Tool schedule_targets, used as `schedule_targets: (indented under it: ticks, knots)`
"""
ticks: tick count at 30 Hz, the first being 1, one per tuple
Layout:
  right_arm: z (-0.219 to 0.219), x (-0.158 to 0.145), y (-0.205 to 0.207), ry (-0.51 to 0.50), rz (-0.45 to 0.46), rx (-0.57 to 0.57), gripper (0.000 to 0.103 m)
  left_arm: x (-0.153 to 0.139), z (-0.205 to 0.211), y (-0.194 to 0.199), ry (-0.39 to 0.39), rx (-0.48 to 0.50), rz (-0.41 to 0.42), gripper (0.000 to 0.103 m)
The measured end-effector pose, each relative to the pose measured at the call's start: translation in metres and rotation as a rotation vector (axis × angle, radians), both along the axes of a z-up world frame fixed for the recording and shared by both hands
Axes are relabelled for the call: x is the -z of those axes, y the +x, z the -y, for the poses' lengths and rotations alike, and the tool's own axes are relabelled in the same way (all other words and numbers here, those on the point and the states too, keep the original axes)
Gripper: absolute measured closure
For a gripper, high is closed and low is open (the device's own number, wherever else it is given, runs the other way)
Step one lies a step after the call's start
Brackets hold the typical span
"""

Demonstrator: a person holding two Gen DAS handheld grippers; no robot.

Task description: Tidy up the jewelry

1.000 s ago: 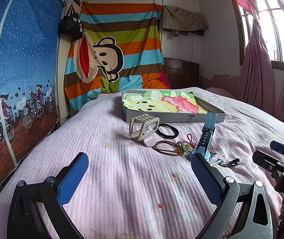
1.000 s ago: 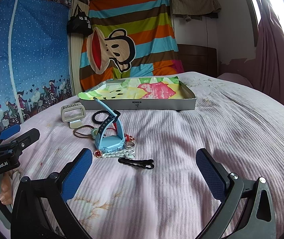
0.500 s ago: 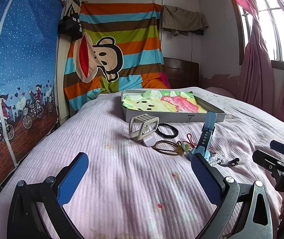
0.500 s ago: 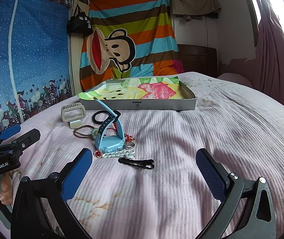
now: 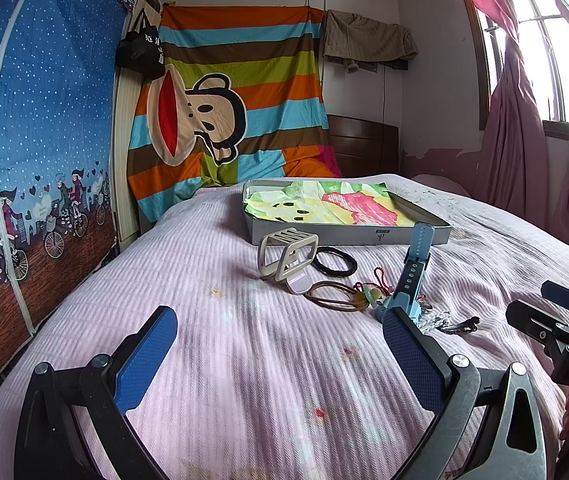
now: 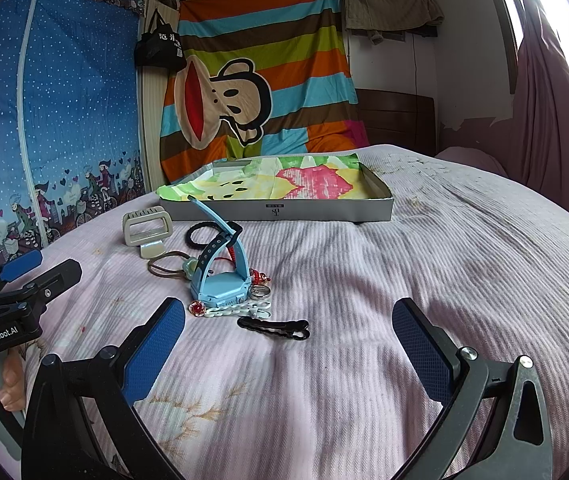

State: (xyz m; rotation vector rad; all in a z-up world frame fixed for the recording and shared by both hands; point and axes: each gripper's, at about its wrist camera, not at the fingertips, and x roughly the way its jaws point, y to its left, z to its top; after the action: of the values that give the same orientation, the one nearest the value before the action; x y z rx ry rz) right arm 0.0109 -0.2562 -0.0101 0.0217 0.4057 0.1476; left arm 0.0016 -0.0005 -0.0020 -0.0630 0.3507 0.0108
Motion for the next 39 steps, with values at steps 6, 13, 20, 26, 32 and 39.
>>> schedule_targets:
  ticks: [6,13,20,26,32,39]
  knots:
    - [0.001,-0.001,0.0,0.0,0.0,0.0,0.001,0.0,0.0,0.001,0.001,0.001,-0.003,0.0]
    - [-0.002,0.002,0.007,-0.003,-0.06,-0.036,0.001,0.003,0.009,0.004,-0.016,0.036,-0.03,0.0]
    - [0.006,-0.01,0.025,-0.045,-0.127,-0.109,0.001,0.004,0.015,0.011,-0.026,0.12,-0.087,0.0]
    - [0.012,-0.018,0.041,-0.09,-0.152,-0.164,0.005,0.002,0.025,0.025,-0.051,0.196,-0.138,0.004]
    - [0.01,-0.007,0.058,-0.106,-0.217,-0.228,0.037,0.002,0.034,0.047,-0.054,0.223,-0.209,0.019]
    - [-0.003,0.017,0.07,-0.089,-0.307,-0.292,0.057,0.011,0.033,0.084,-0.109,0.2,-0.323,0.036]
